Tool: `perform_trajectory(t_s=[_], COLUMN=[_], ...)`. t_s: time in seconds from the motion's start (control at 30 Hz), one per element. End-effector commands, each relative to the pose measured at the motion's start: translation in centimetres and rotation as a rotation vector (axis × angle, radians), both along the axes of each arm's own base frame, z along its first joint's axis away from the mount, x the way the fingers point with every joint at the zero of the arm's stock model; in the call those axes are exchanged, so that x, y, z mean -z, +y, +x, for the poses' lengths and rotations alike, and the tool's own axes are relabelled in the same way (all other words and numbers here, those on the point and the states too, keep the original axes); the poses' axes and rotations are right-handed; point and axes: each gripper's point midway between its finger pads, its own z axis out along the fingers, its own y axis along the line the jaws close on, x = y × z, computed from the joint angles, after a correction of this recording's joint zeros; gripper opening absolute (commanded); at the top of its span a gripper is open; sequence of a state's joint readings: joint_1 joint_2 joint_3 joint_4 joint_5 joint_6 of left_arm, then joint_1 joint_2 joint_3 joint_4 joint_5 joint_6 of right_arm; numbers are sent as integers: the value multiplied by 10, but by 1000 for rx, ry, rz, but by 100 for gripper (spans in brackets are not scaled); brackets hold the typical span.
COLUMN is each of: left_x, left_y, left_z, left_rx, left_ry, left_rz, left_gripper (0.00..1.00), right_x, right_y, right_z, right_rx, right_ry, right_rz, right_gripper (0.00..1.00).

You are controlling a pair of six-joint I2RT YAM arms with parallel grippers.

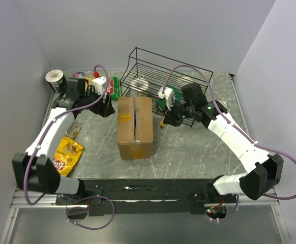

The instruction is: Unpack the express box

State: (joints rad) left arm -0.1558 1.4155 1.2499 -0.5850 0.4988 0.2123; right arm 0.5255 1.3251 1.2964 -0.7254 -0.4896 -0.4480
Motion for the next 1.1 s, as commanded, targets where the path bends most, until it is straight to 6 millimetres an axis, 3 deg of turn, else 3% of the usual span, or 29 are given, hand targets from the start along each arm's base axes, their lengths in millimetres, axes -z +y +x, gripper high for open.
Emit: perform_trajectory(t_s=[0.0, 0.1, 0.2, 0.3, 0.4, 0.43, 0.47, 0.53, 0.6, 0.67, 0.73, 0.77, 0.83, 0.9, 1.07], left_x=[-47, -45, -36, -54, -89, -107, -115, -133, -134, -134, -129, -133, -128, -130, -111], left_y=[-21, -21, -2, 39, 85, 94, 106, 126, 139, 145, 141, 136, 112, 98, 62], left_z=[-41, -50, -45, -18, 12, 18, 26, 33, 38, 37, 31, 26, 14, 2, -22], left_rx=[66, 27, -77, -285, -508, -543, -584, -640, -656, -656, -598, -563, -435, -349, -155], left_ry=[-30, -48, -57, -127, -231, -274, -302, -351, -351, -347, -341, -354, -333, -339, -274], left_rz=[-172, -185, -110, -53, -29, -40, -38, -34, -28, -17, -3, -7, -55, -80, -175], left_gripper=[75, 80, 79, 80, 82, 82, 83, 83, 83, 83, 83, 83, 84, 85, 85], right_x=[-24, -21, -18, -15, -7, -5, -5, -7, -18, -35, -55, -59, -67, -65, -90], right_y=[-7, 1, 16, 36, 61, 73, 87, 113, 146, 186, 219, 224, 221, 205, 127], right_z=[26, 27, 12, -11, -44, -54, -67, -76, -78, -64, -60, -61, -64, -63, -27], right_rx=[46, 11, -67, -179, -300, -343, -394, -438, -450, -468, -500, -513, -522, -494, -316], right_ry=[-108, -93, -41, 12, 105, 141, 158, 204, 233, 241, 204, 191, 173, 152, 106], right_rz=[7, 12, 38, 56, 75, 95, 106, 143, 207, 274, 302, 302, 295, 271, 308], right_gripper=[0, 0, 0, 0, 0, 0, 0, 0, 0, 0, 0, 0, 0, 0, 0])
